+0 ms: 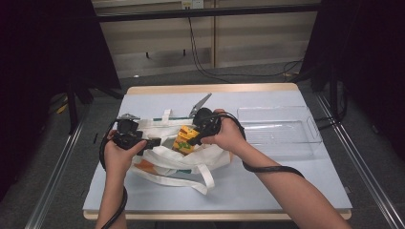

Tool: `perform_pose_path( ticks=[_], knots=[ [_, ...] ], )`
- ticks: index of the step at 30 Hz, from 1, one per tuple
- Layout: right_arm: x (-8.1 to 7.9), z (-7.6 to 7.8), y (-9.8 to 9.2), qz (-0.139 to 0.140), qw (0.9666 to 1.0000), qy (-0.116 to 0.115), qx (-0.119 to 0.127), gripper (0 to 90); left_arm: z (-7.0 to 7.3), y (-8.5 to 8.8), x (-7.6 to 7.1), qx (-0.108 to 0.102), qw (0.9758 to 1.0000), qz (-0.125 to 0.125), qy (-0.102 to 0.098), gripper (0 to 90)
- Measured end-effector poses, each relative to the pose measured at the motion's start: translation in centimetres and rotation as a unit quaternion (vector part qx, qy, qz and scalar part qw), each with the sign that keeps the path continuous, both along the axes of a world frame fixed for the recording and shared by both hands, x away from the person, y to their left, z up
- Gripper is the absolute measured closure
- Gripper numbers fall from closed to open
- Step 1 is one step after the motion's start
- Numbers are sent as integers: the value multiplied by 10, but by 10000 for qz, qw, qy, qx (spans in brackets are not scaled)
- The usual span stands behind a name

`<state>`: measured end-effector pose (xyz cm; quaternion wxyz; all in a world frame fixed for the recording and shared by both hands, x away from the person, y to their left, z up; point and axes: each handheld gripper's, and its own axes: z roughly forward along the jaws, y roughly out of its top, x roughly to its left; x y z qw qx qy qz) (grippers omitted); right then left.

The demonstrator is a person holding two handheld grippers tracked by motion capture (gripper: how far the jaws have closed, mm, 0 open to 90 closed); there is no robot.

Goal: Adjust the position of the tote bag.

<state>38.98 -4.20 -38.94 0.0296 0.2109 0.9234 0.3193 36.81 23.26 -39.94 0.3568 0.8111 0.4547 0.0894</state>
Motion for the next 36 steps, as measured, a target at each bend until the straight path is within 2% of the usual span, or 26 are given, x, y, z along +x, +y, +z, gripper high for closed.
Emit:
perform_pose_path(
  ticks=[3, 14, 18, 22, 26, 28, 29, 31, 36],
  knots=[
    [0, 4, -3, -62, 9999, 91, -7, 506, 1, 0, 0, 10, 10000, 2, -3, 126],
    [1, 23, -14, -160, 9997, 185, 68, 519, 3, 0, -1, -49, 10000, 28, -14, 115],
    [1, 29, -18, -112, 9996, 235, 89, 520, 5, 2, -1, 13, 10000, -5, -20, 109],
    [2, 32, -21, -126, 9994, 285, 128, 520, 6, 3, -2, -30, 10000, 20, -41, 99],
    [2, 34, -23, -144, 9993, 288, 200, 519, 9, 4, -3, 21, 10000, -9, -76, 87],
    [2, 35, -23, -152, 9994, 283, 161, 520, 11, 5, -4, 5, 9999, 14, -143, 80],
    [2, 36, -23, -129, 9993, 318, 157, 520, 13, 6, -4, -3, 9999, -37, -107, 80],
    [2, 37, -24, -123, 9994, 298, 114, 520, 15, 6, -5, -66, 9999, 15, -123, 79],
    [3, 38, -27, -140, 9991, 380, 121, 519, 23, 3, -9, 29, 9998, -92, -182, 73]
  ],
)
